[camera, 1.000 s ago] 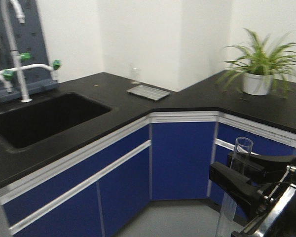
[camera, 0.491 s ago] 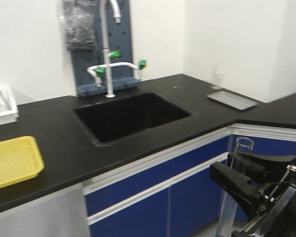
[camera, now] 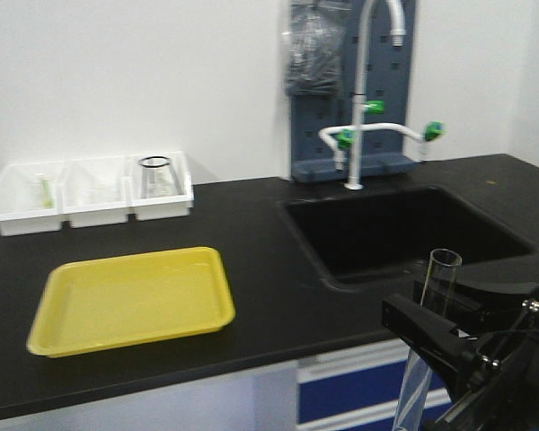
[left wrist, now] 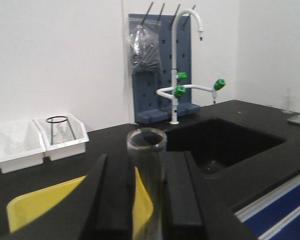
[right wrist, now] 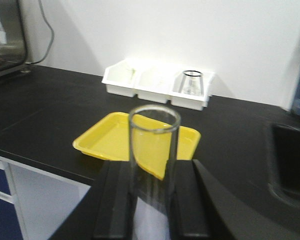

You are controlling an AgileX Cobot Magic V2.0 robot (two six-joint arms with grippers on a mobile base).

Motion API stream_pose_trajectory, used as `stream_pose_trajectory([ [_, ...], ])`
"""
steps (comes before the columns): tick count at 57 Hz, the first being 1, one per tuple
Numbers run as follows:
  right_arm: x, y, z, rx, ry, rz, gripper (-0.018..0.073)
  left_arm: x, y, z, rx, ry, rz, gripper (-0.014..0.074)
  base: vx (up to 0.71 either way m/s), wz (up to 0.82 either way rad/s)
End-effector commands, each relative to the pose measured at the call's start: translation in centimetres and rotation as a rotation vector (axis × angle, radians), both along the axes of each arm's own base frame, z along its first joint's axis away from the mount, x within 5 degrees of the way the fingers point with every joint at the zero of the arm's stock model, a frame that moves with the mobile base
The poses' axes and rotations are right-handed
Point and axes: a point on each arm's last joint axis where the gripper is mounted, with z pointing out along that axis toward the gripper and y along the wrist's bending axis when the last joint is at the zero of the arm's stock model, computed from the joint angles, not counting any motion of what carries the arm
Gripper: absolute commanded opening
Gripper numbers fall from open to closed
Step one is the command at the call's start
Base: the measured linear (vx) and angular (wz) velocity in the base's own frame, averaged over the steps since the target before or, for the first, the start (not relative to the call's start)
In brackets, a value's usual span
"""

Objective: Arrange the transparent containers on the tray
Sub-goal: 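Drive the base to the counter with the yellow tray, holding both tubes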

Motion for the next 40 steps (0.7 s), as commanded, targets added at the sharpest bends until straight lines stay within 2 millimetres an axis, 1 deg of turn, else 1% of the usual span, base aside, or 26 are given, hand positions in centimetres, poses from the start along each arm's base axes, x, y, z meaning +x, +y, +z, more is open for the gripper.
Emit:
stream_pose_trajectory([
  [1,-0.31,-0.06,1.96,0.058,-0.109,0.019,0.0127,-0.27,-0.13,1.88,-0.046,-0.108,-0.022,0.0114,0.21,0.55],
  [19,-0.30,-0.06,1.93,0.056,-0.107,0.019,0.0127,-0.27,-0.13,1.88,-0.046,-0.108,-0.022,0.0114,0.23,0.43],
  [40,-0.30,-0.06,1.93,0.056,-0.107,0.019,0.0127,-0.27,-0.13,1.88,-0.046,-0.108,-0.022,0.0114,0.29,0.17],
])
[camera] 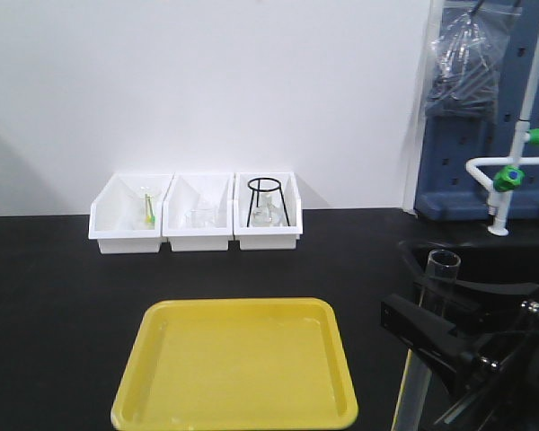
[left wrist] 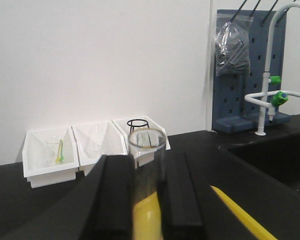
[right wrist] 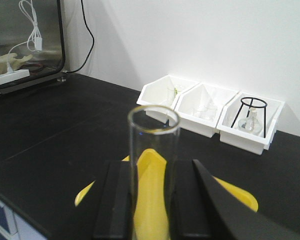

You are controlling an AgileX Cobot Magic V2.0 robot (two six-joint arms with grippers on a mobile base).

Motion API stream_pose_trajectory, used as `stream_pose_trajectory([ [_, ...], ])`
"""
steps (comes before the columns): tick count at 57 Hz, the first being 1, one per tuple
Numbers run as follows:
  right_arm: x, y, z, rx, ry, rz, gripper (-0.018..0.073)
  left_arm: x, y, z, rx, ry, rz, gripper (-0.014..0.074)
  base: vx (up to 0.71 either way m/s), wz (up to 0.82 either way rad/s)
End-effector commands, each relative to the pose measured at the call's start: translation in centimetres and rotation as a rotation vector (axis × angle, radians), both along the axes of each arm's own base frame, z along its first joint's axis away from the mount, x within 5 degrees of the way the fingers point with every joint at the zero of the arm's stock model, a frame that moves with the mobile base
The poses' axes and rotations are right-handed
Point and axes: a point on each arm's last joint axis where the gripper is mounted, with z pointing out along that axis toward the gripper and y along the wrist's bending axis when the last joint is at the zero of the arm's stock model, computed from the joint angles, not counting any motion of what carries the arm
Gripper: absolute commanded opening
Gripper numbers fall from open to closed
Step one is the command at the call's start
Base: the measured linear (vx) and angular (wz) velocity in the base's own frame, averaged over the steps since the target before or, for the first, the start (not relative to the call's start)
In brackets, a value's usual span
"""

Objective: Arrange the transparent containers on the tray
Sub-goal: 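Drive the base to the counter with the yellow tray, holding both tubes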

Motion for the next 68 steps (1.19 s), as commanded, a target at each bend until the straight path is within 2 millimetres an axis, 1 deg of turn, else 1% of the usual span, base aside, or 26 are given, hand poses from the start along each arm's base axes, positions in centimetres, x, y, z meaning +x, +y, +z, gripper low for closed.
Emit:
stream_pose_trajectory([
  [1,-0.30,-0.06,1.93,0.056,-0.107,0.019,0.0127,-0.27,-0.13,1.88,-0.046,-0.108,-0.022,0.0114,0.32,0.11],
  [37,-0.30,-0.06,1.93,0.056,-0.107,0.019,0.0127,-0.27,-0.13,1.88,-0.046,-0.108,-0.022,0.0114,0.27,0.10],
  [68,-0.30,-0.06,1.93,0.056,-0.107,0.019,0.0127,-0.27,-0.13,1.88,-0.046,-0.108,-0.022,0.0114,0.12,0.00],
])
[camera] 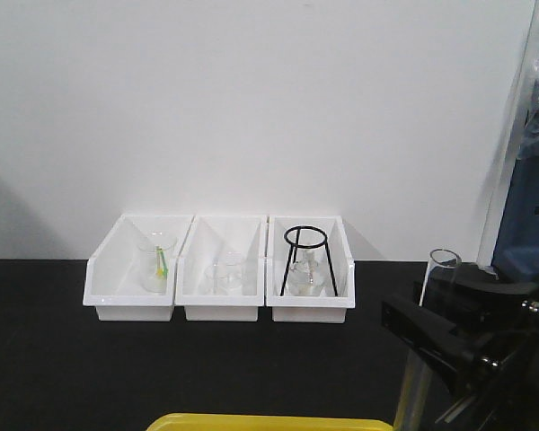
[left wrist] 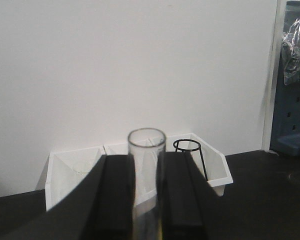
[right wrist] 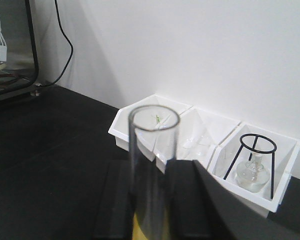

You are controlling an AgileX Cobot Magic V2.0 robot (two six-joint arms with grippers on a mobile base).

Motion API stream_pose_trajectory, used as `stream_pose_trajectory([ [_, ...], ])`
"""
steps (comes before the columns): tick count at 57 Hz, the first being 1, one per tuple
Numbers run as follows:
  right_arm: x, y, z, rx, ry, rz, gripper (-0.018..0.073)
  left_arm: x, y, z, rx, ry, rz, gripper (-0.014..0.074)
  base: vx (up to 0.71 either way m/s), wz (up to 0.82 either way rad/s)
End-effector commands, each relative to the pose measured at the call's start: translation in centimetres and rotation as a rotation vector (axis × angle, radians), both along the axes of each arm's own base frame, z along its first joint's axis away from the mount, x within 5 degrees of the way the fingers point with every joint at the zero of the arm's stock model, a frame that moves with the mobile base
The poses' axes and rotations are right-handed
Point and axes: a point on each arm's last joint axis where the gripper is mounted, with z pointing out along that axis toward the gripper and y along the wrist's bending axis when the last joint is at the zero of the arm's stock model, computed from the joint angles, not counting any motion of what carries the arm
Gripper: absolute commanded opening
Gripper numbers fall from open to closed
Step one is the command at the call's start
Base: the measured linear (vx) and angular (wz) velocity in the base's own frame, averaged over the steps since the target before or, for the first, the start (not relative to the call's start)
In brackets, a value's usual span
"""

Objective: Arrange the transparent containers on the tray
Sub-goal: 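Drive the base to the counter with the yellow tray, holding both tubes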

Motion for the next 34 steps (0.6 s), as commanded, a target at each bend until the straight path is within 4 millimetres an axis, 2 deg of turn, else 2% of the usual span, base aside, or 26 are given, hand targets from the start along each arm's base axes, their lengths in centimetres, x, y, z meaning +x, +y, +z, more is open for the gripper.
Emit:
stream_pose_trajectory([
  [1,-0.30,-0.06,1.93,0.057,-0.106,0.019,0.0127,-0.27,-0.13,1.88,-0.046,-0.108,-0.022,0.0114,0.03,-0.02],
  [34,-0.31,-0.05,1.98,0.060,-0.110,0.020,0.0127,-0.27,-0.14,1.91,-0.047,-0.111,-0.023,0.0114,0.00,0.00],
])
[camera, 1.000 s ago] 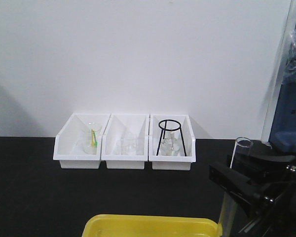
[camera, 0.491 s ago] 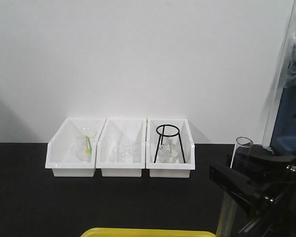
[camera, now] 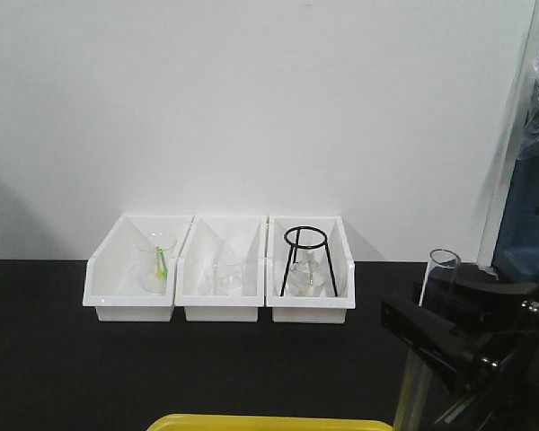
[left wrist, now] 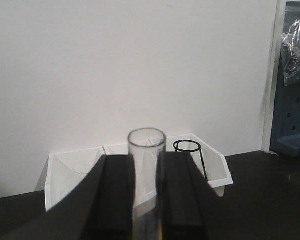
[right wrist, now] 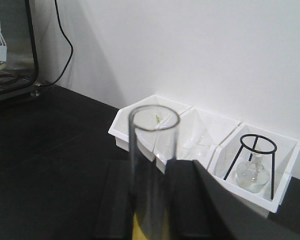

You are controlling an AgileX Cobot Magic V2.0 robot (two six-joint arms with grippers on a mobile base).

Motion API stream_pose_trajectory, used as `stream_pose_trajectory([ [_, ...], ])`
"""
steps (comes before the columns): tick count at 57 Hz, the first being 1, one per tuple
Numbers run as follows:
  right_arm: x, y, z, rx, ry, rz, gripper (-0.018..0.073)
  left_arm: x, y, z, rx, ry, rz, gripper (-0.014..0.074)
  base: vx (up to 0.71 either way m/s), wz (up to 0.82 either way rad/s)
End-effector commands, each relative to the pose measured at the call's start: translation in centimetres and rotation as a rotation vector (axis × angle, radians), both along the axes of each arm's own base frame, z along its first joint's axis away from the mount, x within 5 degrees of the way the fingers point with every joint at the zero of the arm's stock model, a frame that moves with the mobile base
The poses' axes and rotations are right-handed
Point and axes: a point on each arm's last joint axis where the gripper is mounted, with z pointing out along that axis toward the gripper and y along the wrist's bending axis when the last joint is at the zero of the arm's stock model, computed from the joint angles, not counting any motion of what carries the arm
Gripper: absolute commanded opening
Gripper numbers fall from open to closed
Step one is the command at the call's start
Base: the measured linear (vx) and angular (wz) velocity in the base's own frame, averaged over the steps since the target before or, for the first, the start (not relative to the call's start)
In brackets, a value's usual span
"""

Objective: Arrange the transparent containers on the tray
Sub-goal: 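Drive the base to the counter with the yellow tray, holding both tubes, then lower both held glass tubes down into the yellow tray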

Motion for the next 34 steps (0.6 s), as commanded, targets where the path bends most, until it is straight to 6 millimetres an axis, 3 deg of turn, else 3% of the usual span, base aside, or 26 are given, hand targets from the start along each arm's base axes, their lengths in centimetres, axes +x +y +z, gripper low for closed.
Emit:
stream_pose_trajectory([
  [1,-0.3,0.0,2.0,0.061,-0.111,0.020,0.0127,-0.3,-0.1,1.9,-0.047,-0.111,-0.023,0.0114,0.00,0.00],
  [22,-0.3,-0.1,2.0,0.063,-0.105,0.019,0.0127,-0.1,-0.2,1.9,-0.041,-0.111,-0.023,0.0114,0.00,0.00],
  [34,0.6,0.5,0.5,0.059,0.031,-0.004,0.0127,2.5,-1.3,0.6,-0.007,0.004,-0.041,0.0114,0.00,0.00],
])
